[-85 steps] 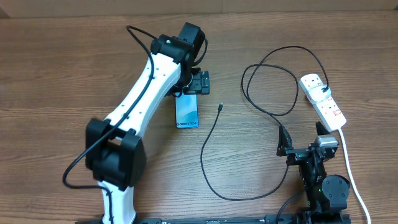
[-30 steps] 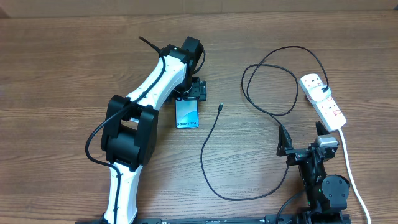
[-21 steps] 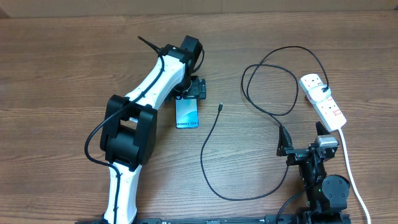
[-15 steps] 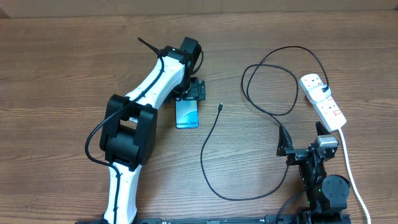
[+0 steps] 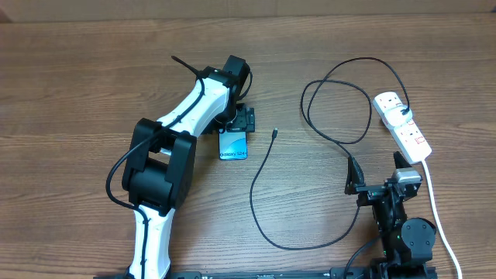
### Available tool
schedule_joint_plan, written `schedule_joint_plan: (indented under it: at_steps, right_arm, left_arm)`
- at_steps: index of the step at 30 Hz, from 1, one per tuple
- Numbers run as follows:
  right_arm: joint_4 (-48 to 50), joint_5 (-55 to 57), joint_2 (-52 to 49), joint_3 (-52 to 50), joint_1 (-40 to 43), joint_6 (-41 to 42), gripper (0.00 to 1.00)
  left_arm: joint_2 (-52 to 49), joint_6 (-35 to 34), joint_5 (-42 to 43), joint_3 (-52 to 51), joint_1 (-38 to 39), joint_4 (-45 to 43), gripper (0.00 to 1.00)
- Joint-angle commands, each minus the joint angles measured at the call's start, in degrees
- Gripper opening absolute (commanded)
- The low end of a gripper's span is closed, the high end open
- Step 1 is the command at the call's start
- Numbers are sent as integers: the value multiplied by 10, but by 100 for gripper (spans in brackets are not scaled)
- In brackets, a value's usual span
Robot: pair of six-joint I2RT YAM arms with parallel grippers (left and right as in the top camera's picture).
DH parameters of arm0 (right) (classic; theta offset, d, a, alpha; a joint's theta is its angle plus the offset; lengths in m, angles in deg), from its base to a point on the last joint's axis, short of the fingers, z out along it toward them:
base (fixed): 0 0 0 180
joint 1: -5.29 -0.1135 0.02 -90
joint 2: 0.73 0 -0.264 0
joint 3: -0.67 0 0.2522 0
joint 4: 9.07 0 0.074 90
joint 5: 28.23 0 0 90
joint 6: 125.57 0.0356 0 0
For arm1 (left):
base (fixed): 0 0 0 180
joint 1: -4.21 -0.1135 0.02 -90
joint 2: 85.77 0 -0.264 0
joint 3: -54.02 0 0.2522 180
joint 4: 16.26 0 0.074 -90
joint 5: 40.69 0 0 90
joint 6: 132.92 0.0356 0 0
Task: Plug charger to phone and switch on socket
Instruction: 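Lower the open left gripper down around the phone's sides, then close the left gripper on the phone's long edges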
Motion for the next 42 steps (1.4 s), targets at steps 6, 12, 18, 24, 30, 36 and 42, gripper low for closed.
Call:
schedule_joint_plan:
  at_steps: [6,12,18,24,30,36,42]
  right_arm:
    - [3,6,5,-6,-3,-2,100]
    - [4,5,5,-6,-3,-2,100]
    - [3,6,5,-6,-3,-2,100]
    - [3,6,5,-6,-3,-2,100]
    - [3,5,5,-6,-3,-2,100]
    - [3,6,5,-6,-3,-2,100]
    - [3,6,5,-6,-3,-2,100]
  left_arm:
    - [-16,-10,19,-26,8,-6,91]
    - [-16,-10,19,-26,9,-4,88]
    - [-16,-25,19,-27,10,1,86]
    - [-16,-37,21,-29,11,10,89]
    - [-16,-37,26,-29,11,9,83]
    - [-16,-37,25,-29,11,9,79]
    - [-16,-37,25,-29,11,9,83]
